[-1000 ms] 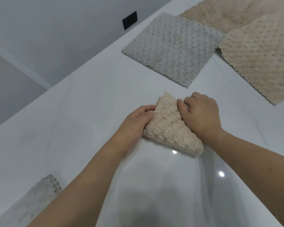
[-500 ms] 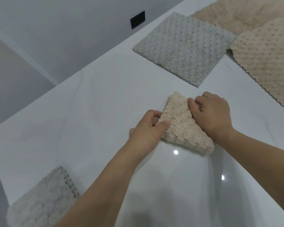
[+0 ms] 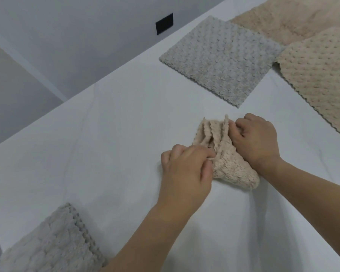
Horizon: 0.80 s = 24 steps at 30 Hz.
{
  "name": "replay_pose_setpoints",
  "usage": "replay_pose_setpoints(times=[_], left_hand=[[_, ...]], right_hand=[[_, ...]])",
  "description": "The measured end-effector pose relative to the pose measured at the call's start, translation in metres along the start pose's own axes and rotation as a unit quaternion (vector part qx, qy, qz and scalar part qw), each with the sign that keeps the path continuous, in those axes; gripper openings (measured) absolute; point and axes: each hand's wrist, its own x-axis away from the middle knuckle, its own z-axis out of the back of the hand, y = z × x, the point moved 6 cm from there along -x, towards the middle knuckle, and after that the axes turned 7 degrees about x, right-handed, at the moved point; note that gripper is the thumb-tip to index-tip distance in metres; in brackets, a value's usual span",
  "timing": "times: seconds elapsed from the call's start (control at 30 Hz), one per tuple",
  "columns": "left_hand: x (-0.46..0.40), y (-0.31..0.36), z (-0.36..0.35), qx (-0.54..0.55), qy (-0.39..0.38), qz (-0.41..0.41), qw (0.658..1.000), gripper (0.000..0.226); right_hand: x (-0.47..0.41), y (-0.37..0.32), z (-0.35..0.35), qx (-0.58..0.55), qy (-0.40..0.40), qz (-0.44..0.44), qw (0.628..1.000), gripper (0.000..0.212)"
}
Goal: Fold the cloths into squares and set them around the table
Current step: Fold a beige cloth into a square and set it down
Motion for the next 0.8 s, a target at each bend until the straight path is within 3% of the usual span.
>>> replay_pose_setpoints(times=[0.17,0.3,0.37,0.57,0.7,0.8], left_hand=[[-0.003,-0.022,-0.003,0.099,-0.046,0.184,0.977,0.009],[-0.011,-0.045,-0.011,0.246,-0.069,0.359,0.898,0.014],[-0.018,-0.044,-0.017,0.272,-0.107,0.359,0.886,0.025],[-0.017,-0.052,-0.006,0.224,-0.169,0.325,0.903,0.034],[-0.036,-0.053,0.007,0.03,-0.151,0.232,0.96,0.028],[-0.047,-0.053,0.009,-0.003,-0.139,0.192,0.972,0.03]], right_hand=[[0.0,0.001,-0.002,0.002,-0.009,-0.005,1.0,0.051],[-0.001,0.001,-0.003,0.002,-0.011,-0.002,1.0,0.051],[-0.002,0.002,-0.003,0.004,-0.011,-0.001,1.0,0.051],[-0.002,0.002,-0.003,0.007,-0.024,0.002,1.0,0.052],[-0.003,0.002,-0.001,-0.017,-0.025,-0.014,0.999,0.045],[-0.001,0.002,0.003,-0.07,-0.025,-0.023,0.997,0.036]])
